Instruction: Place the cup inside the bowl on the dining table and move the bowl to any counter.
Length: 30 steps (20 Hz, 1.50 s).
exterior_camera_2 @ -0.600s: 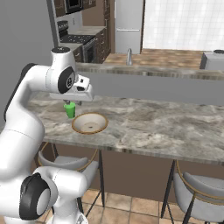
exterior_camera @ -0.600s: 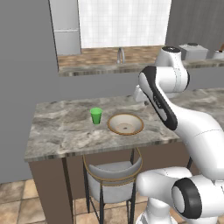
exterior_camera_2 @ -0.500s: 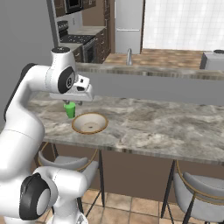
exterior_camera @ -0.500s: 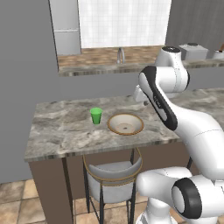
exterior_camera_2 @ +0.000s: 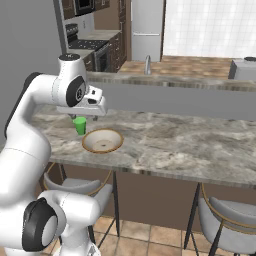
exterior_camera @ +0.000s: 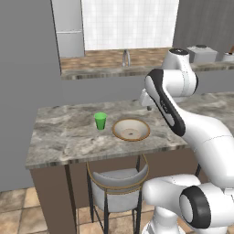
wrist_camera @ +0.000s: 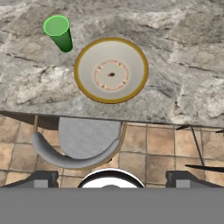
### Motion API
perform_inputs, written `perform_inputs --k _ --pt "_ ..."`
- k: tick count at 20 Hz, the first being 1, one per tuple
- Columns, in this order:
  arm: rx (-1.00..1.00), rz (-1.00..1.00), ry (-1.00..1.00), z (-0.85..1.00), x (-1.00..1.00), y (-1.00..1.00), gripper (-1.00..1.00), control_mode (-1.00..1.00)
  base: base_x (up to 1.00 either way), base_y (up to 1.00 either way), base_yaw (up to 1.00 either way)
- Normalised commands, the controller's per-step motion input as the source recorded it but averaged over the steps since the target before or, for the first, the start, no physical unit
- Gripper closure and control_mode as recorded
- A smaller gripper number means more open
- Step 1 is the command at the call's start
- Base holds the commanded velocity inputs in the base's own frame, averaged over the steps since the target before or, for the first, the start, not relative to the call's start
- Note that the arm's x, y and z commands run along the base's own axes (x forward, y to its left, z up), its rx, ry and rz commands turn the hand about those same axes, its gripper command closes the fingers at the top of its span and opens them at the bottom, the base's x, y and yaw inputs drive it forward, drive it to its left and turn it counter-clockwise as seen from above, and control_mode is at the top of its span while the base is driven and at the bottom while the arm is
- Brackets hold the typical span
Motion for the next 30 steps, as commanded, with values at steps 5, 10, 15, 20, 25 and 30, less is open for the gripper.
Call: perform_inputs --k 5,10,15,20,25,30 --pt "0.00 0.00 0.00 0.00 0.00 0.06 -1.00 -1.00 0.00 0.00 0.00" --pt "0.00 -0.01 0.00 -0.02 0.00 0.18 -1.00 -1.00 0.00 0.00 0.00" --pt "0.00 -0.04 0.00 -0.06 0.00 0.40 -1.00 -1.00 0.00 0.00 0.00" --pt "0.00 -0.02 0.00 -0.01 0.00 0.33 -1.00 -1.00 0.00 0.00 0.00" --pt "0.03 -0.02 -0.06 0.00 0.00 0.26 -1.00 -1.00 0.00 0.00 0.00" --pt "0.11 -0.01 -0.11 0.00 0.04 0.16 -1.00 -1.00 0.00 0.00 0.00"
